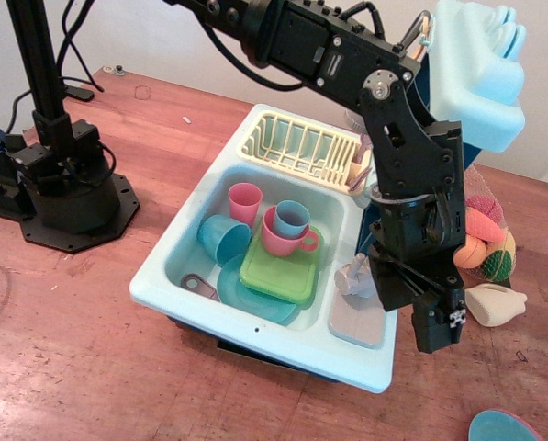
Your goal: Turn lever vertical to front
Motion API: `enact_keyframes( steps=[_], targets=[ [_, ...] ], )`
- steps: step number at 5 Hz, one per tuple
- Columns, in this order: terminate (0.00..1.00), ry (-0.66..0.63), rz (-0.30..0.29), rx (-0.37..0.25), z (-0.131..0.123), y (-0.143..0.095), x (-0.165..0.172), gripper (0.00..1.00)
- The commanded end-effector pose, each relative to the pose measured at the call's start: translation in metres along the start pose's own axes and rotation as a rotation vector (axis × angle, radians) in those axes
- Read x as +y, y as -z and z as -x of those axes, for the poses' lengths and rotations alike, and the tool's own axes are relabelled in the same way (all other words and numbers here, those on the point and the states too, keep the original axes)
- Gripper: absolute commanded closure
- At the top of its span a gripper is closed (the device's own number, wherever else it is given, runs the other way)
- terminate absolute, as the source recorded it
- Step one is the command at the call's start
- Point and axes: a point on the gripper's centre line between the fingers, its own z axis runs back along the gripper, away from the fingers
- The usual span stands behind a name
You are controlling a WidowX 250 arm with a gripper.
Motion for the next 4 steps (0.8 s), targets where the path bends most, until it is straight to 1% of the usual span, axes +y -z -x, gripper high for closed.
enact_keyframes(
  steps=[1,2,3,4],
  targets=[
    [0.00,0.000,0.000,0.000,0.000,0.000,0.000,0.00],
    [0.00,-0.005,-0.003,-0.008,0.001,0.001,0.001,0.00],
    [0.00,-0.017,-0.009,-0.033,0.002,0.001,0.005,0.00],
    [0.00,-0.030,-0.004,-0.080,0.003,-0.001,0.013,0.00]
  ],
)
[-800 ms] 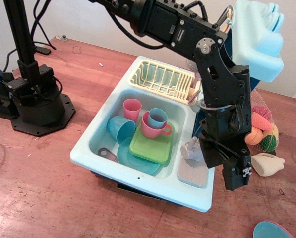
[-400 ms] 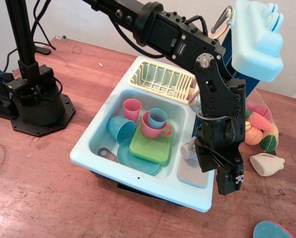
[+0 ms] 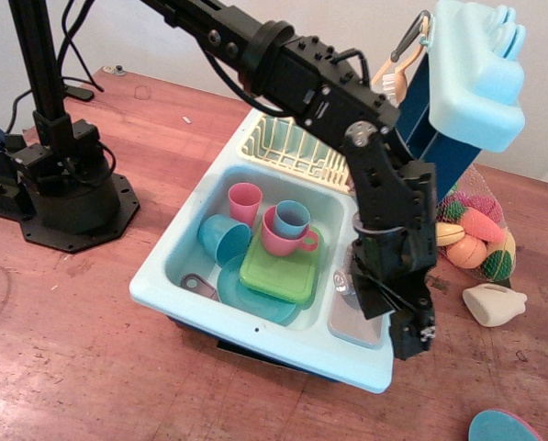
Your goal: Turn lever vertical to front
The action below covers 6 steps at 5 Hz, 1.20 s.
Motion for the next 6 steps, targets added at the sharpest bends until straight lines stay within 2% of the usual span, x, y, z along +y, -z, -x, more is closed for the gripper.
enact_keyframes(
  steps=[1,2,3,4,5,6],
  targets=[
    [0.00,-0.023,0.061,-0.077,-0.005,-0.026,-0.003,0.00],
    [0.00,-0.068,0.058,-0.127,0.004,-0.035,0.015,0.00],
    [0.00,-0.141,0.069,-0.227,0.012,-0.043,0.029,0.00],
    [0.00,-0.258,0.107,-0.362,0.022,-0.037,0.041,0.00],
    [0.00,-0.305,0.125,-0.392,0.018,-0.027,0.040,0.00],
    [0.00,-0.334,0.131,-0.380,0.017,-0.014,0.033,0.00]
  ],
)
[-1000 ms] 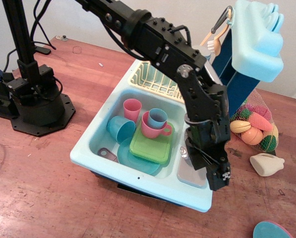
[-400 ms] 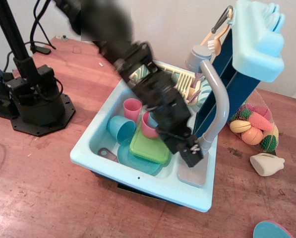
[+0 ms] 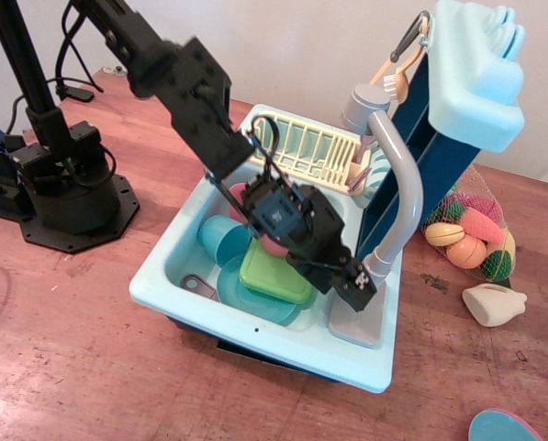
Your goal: Turn lever vertical to front
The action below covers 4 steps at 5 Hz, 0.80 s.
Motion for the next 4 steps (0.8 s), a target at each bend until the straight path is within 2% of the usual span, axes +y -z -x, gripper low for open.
enact_keyframes(
  steps=[1,2,4],
  targets=[
    [0.00,-0.036,0.068,0.014,0.008,0.006,-0.018,0.00],
    [0.00,-0.022,0.060,0.053,0.013,0.001,-0.016,0.00],
    [0.00,0.010,-0.025,0.114,0.017,-0.038,-0.014,0.00]
  ],
)
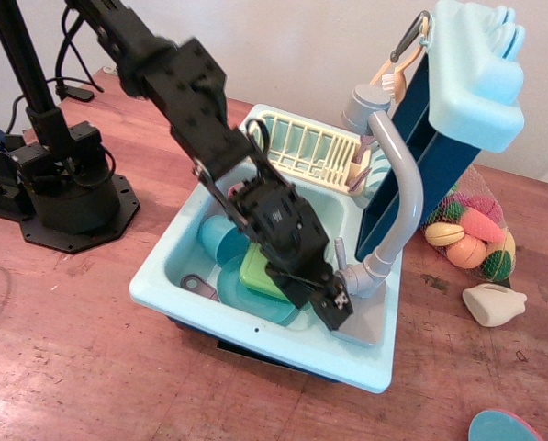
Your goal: Turn lever vertical to front
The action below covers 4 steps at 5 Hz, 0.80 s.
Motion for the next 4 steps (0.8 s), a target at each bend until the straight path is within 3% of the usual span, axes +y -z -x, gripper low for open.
enact_keyframes(
  steps=[1,2,4],
  targets=[
    [0.00,0.011,0.021,-0.004,0.006,-0.040,-0.004,0.00],
    [0.00,0.014,0.013,0.008,0.014,-0.055,0.004,0.00],
    [0.00,0.014,0.013,0.008,0.014,-0.055,0.004,0.00]
  ],
)
